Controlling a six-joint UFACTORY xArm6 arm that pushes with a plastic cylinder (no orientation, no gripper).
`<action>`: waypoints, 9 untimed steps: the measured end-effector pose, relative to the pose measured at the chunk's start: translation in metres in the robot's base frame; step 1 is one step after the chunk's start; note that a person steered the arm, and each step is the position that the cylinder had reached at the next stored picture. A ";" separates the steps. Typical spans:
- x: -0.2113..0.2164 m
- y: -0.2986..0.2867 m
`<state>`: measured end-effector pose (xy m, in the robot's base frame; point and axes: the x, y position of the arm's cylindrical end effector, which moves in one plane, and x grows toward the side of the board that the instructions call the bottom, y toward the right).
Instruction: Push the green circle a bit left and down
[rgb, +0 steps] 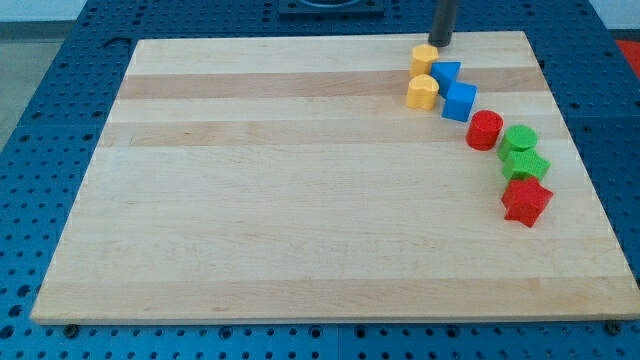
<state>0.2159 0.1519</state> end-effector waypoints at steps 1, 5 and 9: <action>0.019 -0.024; -0.007 -0.003; 0.127 0.135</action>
<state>0.3426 0.2870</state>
